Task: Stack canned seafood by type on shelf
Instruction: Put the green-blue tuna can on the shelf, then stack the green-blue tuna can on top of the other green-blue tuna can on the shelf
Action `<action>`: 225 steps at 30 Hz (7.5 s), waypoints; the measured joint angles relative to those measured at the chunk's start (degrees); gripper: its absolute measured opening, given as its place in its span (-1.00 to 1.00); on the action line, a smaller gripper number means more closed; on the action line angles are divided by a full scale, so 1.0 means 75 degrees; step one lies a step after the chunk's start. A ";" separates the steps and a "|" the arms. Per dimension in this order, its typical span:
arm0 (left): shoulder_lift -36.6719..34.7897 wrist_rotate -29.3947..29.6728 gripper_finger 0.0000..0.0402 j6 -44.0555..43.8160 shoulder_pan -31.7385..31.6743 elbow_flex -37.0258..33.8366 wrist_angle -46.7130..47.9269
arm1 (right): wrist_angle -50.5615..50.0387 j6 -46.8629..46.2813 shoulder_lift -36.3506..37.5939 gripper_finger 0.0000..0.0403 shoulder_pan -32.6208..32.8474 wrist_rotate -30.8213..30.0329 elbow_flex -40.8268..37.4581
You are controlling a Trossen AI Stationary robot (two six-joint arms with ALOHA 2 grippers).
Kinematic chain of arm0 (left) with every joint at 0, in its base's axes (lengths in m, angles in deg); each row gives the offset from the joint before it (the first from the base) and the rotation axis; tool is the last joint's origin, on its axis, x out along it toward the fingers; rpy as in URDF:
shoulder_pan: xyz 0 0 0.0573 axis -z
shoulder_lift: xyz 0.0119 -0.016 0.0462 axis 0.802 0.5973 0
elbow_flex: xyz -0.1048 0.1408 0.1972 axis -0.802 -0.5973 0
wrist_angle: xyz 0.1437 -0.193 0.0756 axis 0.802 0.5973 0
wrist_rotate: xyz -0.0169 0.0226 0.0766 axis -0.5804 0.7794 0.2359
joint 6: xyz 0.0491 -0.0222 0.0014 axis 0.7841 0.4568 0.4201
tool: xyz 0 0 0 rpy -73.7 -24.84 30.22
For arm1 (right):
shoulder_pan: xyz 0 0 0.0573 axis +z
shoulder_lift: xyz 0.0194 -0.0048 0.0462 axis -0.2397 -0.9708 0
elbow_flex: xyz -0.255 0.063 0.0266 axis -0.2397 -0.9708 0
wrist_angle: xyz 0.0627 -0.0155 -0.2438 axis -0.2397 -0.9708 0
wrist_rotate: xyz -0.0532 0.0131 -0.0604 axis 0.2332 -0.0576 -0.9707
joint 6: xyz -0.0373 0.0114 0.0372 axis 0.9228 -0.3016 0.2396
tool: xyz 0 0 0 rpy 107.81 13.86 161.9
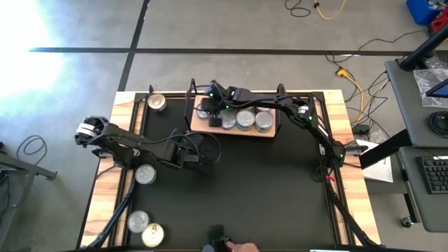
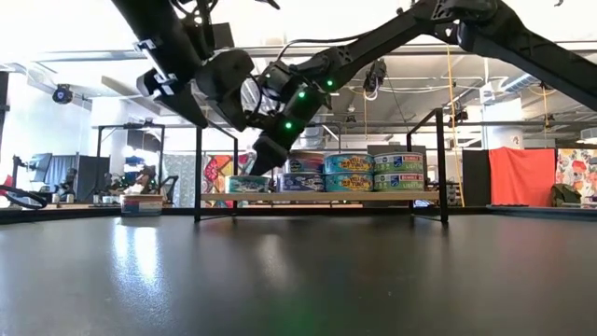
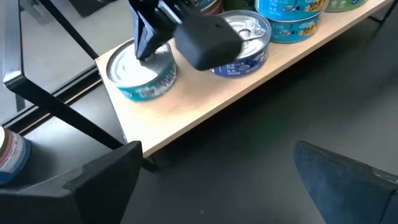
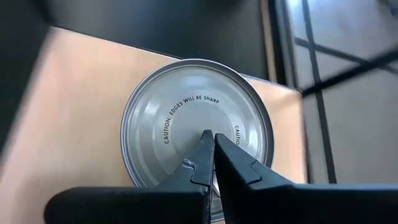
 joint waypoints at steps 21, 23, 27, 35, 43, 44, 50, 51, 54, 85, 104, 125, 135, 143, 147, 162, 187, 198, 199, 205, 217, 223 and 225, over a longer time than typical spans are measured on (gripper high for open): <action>-0.0018 -0.0031 0.99 -0.0437 0.0119 0.0799 0.1298 | -0.0625 -0.1477 -0.0090 -0.96 -0.0287 -0.0330 0.1238; -0.0057 -0.0190 0.99 -0.0945 0.0117 0.0718 0.2019 | -0.1228 -0.1491 -0.0087 -0.96 -0.0287 -0.0507 0.1773; -0.0246 -0.0673 0.99 -0.1773 -0.0027 0.0637 0.2945 | -0.2739 -0.1655 0.0001 -0.95 -0.0372 -0.0601 0.2652; -0.1281 -0.1866 0.99 -0.0714 -0.1103 0.0704 0.2719 | -0.4491 -0.3310 0.0613 -0.95 -0.1163 -0.0515 0.2398; -0.2561 -0.1277 0.99 -0.0906 -0.1398 0.0791 0.3234 | -0.4015 -0.3809 0.0598 -0.95 -0.1321 0.0038 0.1950; -0.2723 -0.1346 0.99 -0.1178 -0.1512 0.0746 0.3528 | -0.3916 -0.3931 0.0599 -0.95 -0.1323 0.0203 0.1889; -0.3608 -0.1763 0.99 -0.1737 -0.2164 0.0388 0.4156 | -0.3878 -0.4165 0.0636 -0.96 -0.1221 0.0420 0.1648; -0.3727 -0.1870 0.99 -0.1744 -0.2358 0.0312 0.4135 | -0.3873 -0.4170 0.0637 -0.95 -0.1184 0.0412 0.1667; -0.3996 -0.1932 0.99 -0.1953 -0.2976 0.0086 0.3981 | -0.3903 -0.4282 0.0684 -0.96 -0.1064 0.0334 0.1853; -0.3540 -0.8670 0.75 0.0146 -0.7268 -0.4005 -0.4092 | -0.6675 -0.7176 0.4982 -0.96 0.3581 -0.3380 0.1975; -0.5889 -0.5004 0.74 -0.1991 -0.2676 -0.2966 0.1390 | -0.8134 -0.7685 0.5192 -0.95 0.6163 -0.4586 0.1499; -0.1909 -0.6292 0.58 -0.5649 0.3585 -0.0171 0.5006 | -0.5921 -0.6911 0.4964 -0.95 0.7046 -0.2165 0.0796; -0.0868 -0.6464 -0.47 -0.2009 0.3136 -0.0462 0.5127 | -0.4883 -0.8553 0.3868 -0.95 0.7513 -0.1658 0.0564; -0.1026 -0.7129 -0.91 -0.0813 0.2815 -0.1608 0.5764 | -0.2554 -0.8933 0.2813 -0.95 0.6972 -0.1725 0.0597; -0.1056 -0.7420 -0.97 -0.0373 0.2818 -0.2489 0.5006 | -0.1300 -0.9094 0.2401 -0.95 0.6738 -0.1921 0.0599; 0.0400 -0.7117 -1.00 0.1436 0.2264 -0.2135 0.4755 | -0.1385 -1.0242 0.2096 -0.95 0.6953 -0.2731 0.0849; 0.2159 -0.4823 -1.00 0.4312 0.1994 0.2396 0.1072 | -0.6728 -0.8359 0.3302 -0.95 0.7311 -0.2530 0.0861; 0.2116 -0.4435 -0.86 0.4159 0.2565 0.3439 0.0832 | -0.8268 -0.8579 0.3378 -0.91 0.7820 -0.2992 0.0321; 0.2118 -0.4438 -0.80 0.4005 0.2670 0.3300 0.0603 | -0.8272 -0.8700 0.3395 -0.90 0.7907 -0.2982 0.0126; 0.2096 -0.4146 -0.38 0.2746 0.3294 0.2403 -0.0416 | -0.8285 -0.9874 0.3788 -0.78 0.8301 -0.2723 -0.1875; 0.0962 -0.3789 0.38 0.1228 0.4409 0.1071 -0.0565 | -0.7182 -1.1275 0.4771 -0.46 0.8088 -0.0765 -0.5075; 0.0207 -0.3791 0.48 0.0404 0.5005 0.0151 -0.0656 | -0.6412 -1.1293 0.4737 -0.44 0.7790 -0.0229 -0.5844; 0.0062 -0.3797 0.48 0.0253 0.5149 -0.0081 -0.0751 | -0.6163 -1.1369 0.4727 -0.47 0.7716 -0.0083 -0.6015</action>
